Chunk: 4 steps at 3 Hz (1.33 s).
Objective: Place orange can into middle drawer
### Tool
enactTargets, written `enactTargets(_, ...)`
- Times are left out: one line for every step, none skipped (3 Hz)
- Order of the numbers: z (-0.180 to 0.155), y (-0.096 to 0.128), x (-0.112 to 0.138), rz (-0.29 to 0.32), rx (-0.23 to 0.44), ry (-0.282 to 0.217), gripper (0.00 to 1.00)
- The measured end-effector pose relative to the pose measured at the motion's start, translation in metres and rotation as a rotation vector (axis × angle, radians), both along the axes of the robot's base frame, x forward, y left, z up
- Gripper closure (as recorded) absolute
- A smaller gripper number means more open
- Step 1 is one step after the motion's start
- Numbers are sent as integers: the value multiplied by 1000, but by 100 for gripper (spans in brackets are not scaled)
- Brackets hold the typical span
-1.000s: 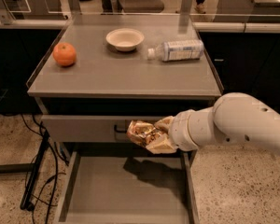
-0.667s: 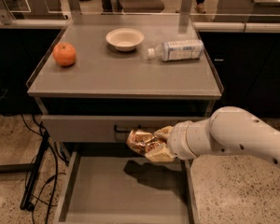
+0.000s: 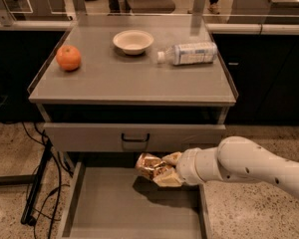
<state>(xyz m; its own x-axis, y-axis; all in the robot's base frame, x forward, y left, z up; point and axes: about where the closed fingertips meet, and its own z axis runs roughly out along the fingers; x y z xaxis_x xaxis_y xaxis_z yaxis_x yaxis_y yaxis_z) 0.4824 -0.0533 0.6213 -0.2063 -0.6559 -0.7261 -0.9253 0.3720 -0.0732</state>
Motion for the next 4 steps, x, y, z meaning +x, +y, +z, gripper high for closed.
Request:
enactTargets(-4,1,0,1,5,6,100)
enactTargets(-41,12,3,10,52,64,100)
enactTargets(-92,19,8,0,90,134,100)
enactTargets(-154,23,9,-22,106,197,100)
